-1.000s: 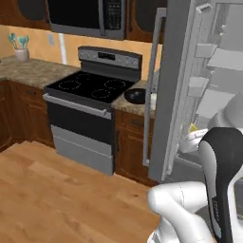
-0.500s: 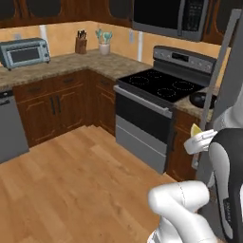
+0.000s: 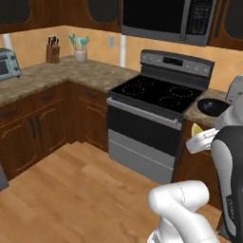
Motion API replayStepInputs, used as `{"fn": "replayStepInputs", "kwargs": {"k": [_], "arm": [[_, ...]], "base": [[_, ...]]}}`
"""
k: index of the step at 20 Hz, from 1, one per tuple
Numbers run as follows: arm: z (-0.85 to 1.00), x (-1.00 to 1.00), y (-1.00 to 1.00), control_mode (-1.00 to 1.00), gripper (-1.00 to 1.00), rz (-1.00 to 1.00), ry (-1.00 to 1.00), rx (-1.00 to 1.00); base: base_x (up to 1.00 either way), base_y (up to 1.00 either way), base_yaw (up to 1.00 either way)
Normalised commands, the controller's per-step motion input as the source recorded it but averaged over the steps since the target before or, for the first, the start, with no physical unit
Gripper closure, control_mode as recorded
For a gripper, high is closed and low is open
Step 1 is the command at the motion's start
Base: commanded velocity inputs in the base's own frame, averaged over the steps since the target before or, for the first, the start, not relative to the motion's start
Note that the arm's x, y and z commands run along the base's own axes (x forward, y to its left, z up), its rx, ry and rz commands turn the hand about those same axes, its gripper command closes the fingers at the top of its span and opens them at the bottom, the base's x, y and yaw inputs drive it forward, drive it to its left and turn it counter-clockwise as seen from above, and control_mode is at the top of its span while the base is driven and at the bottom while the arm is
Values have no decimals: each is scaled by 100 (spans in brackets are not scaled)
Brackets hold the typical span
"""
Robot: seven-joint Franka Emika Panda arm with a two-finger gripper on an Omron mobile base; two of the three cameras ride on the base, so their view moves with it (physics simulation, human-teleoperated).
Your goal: Grab a lemon wedge from the fridge and one ice cube from the ice bowl, and put them in the glass of lemonade.
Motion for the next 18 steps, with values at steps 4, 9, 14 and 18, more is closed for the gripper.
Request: {"fn": "replayStepInputs", "kwargs": {"k": [4,9,14,18], "arm": [[0,0,0,100,100,0,0,0],[0,0,0,100,100,0,0,0],[0,0,0,100,100,0,0,0],[0,0,0,100,100,0,0,0]], "base": [[77,57,-79],[63,51,-84],[64,51,-83],[62,53,-82]]}}
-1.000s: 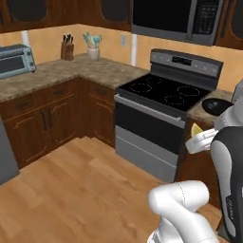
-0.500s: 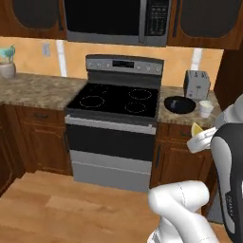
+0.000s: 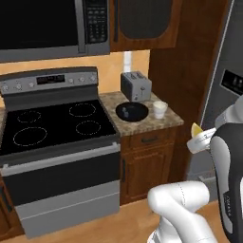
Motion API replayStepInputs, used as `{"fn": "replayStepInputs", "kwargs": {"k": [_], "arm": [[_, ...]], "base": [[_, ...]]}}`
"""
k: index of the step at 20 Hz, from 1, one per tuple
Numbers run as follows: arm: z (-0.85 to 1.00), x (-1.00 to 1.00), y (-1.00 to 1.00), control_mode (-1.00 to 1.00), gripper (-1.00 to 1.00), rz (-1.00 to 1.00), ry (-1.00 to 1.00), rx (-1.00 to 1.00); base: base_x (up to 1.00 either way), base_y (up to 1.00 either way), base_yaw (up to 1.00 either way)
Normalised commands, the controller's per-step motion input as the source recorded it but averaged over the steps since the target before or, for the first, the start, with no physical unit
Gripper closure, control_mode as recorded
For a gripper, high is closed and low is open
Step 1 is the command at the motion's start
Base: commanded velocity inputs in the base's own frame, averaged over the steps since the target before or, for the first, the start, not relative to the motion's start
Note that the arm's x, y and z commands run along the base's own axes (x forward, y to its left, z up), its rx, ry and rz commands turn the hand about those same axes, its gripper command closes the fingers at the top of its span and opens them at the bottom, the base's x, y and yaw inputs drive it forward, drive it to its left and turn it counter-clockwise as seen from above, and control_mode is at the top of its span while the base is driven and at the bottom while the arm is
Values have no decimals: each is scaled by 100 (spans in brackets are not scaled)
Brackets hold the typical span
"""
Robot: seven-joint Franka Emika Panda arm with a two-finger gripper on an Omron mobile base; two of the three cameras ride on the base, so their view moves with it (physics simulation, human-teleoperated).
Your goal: Grab a lemon wedge from the fridge and one ice cube from the ice bowl, and put them in the glass of lemonade.
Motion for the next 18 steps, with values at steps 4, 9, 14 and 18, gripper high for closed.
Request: {"fn": "replayStepInputs", "kwargs": {"k": [4,9,14,18], "arm": [[0,0,0,100,100,0,0,0],[0,0,0,100,100,0,0,0],[0,0,0,100,100,0,0,0],[0,0,0,100,100,0,0,0]], "base": [[65,60,-78],[86,81,-61],[68,34,-6],[26,0,5]]}}
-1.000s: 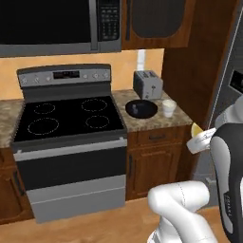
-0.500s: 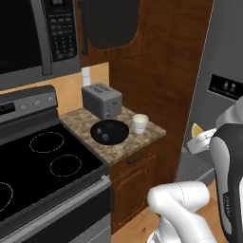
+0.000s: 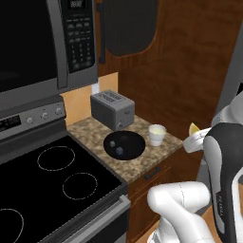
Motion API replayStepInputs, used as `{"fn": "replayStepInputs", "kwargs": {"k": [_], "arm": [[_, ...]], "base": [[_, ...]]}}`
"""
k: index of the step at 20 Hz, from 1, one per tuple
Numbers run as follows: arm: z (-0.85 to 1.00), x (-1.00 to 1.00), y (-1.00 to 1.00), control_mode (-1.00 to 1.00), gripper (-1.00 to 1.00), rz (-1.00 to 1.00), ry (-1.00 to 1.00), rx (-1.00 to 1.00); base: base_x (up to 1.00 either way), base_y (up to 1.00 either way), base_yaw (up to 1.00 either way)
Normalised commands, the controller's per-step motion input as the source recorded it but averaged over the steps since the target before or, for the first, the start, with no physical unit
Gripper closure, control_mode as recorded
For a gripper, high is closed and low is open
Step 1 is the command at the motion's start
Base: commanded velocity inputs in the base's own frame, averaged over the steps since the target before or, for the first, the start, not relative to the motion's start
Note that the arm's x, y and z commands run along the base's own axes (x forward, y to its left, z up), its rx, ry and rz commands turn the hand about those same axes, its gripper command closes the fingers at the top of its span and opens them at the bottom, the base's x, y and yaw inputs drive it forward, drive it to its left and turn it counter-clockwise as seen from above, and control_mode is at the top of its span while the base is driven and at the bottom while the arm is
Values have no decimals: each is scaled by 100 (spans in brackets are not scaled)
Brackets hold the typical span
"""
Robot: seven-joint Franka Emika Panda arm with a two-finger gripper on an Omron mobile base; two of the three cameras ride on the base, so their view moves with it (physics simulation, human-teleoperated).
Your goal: Grab a lemon wedge from the fridge and one ice cube from the ice bowl, and put them in the glass of lemonade.
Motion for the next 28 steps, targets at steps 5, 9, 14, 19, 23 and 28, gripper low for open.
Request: {"fn": "replayStepInputs", "kwargs": {"k": [5,9,14,19,23,28], "arm": [[0,0,0,100,100,0,0,0],[0,0,0,100,100,0,0,0],[-4,19,-3,-100,100,0,11,2],[-36,64,-10,-100,100,0,26,8],[-17,57,-13,-100,100,0,14,0],[-45,66,-9,-100,100,0,-9,-3]], "base": [[60,0,1],[24,0,2],[22,0,1],[0,0,0],[0,0,0],[0,0,0]]}}
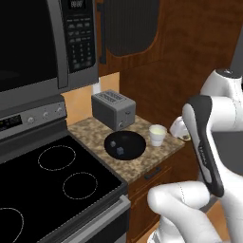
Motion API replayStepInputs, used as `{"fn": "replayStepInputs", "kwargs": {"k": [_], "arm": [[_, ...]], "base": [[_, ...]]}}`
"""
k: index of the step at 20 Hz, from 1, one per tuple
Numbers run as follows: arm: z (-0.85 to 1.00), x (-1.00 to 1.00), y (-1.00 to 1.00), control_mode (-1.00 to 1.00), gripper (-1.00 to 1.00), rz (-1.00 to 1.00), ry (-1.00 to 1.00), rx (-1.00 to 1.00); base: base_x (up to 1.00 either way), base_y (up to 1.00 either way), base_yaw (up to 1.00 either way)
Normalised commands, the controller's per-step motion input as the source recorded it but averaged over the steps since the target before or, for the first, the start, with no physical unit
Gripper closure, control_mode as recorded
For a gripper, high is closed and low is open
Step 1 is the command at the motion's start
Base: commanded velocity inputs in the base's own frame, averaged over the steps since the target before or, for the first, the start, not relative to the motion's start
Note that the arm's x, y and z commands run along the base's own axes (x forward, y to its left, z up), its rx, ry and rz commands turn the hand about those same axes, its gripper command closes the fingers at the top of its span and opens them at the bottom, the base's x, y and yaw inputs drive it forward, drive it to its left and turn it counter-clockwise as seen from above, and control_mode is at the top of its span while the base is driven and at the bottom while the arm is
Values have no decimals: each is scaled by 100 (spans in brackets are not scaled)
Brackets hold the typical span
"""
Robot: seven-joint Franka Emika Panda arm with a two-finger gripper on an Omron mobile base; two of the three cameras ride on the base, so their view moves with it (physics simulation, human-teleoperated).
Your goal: Grab a lemon wedge from the fridge and one ice cube from the ice bowl, and put them in the glass of lemonade.
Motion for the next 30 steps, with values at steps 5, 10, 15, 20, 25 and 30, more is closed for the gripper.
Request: {"fn": "replayStepInputs", "kwargs": {"k": [5,10,15,20,25,30], "arm": [[-43,60,-11,-100,100,-6,-3,-4],[-8,69,0,-100,100,-11,-1,-10],[-1,99,-6,-100,100,-7,2,-3],[-7,100,-27,-100,100,-1,7,4],[-36,29,-11,-100,100,0,5,11],[-31,37,0,-100,100,0,10,1]], "base": [[0,0,0],[0,0,0],[0,0,0],[0,0,0],[0,0,0],[0,0,0]]}}
